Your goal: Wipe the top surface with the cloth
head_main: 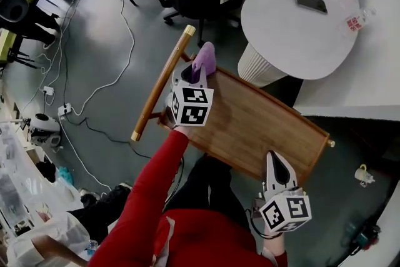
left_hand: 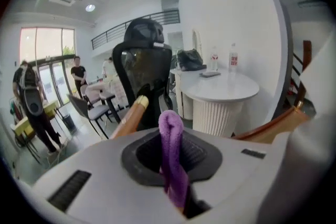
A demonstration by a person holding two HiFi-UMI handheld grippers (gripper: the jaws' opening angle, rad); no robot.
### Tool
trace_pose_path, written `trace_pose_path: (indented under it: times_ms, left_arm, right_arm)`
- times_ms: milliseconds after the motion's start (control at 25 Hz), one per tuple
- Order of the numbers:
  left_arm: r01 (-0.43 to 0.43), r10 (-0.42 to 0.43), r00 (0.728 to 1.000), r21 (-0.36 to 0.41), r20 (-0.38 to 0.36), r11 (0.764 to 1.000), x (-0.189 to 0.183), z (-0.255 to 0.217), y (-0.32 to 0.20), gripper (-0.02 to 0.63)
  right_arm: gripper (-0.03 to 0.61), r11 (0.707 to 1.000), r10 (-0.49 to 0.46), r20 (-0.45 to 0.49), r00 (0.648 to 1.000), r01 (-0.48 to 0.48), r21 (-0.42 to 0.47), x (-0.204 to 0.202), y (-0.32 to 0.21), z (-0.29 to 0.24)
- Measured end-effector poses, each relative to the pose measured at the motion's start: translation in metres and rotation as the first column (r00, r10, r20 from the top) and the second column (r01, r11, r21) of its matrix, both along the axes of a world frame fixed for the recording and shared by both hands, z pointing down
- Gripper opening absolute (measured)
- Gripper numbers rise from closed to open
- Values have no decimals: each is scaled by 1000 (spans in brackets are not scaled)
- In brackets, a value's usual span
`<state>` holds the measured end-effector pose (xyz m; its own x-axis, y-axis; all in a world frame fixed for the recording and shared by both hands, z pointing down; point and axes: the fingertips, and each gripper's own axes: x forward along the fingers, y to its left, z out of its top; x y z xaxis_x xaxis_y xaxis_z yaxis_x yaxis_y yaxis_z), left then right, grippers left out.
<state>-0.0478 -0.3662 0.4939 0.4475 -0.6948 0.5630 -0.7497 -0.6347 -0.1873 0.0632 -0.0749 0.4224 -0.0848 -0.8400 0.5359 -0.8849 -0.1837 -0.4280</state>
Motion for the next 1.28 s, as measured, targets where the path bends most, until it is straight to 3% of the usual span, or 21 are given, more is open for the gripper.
trace_pose_path:
  times_ms: [120, 200, 440, 600, 800, 920, 1280]
  left_arm:
    - [-57, 50, 997, 129, 60, 990, 13, -34, -10, 48]
    - [-65, 51, 995, 157, 90, 985, 18, -41, -18, 48]
    - [-37, 28, 996, 104, 88, 994, 13, -28, -28, 48]
    - [-39, 29, 995, 109, 93, 993, 11, -30, -30, 48]
    - [15, -19, 999, 116, 38, 993, 8, -56, -48, 48]
    - [40, -44, 998, 77, 49, 996, 4, -67, -63, 48]
    - [69, -62, 991, -55, 121, 996, -70, -48, -2, 48]
  right_arm:
    - [3, 999, 9, -21, 1000, -8, 34, 9, -3, -11]
    - [3, 999, 15, -24, 1000, -14, 38, 11, -1, -13]
    - [3, 1000, 18, -7, 1000, -18, 8, 0, 10, -11]
    - [3, 1000, 25, -7, 1000, -25, 8, -3, 13, -8]
    - [3, 999, 30, -22, 999, -29, 26, -5, 14, -15]
    - [3, 999, 38, -24, 999, -37, 26, -4, 17, -15]
    - [3, 999, 3, -1, 1000, -3, 41, -15, 17, -17]
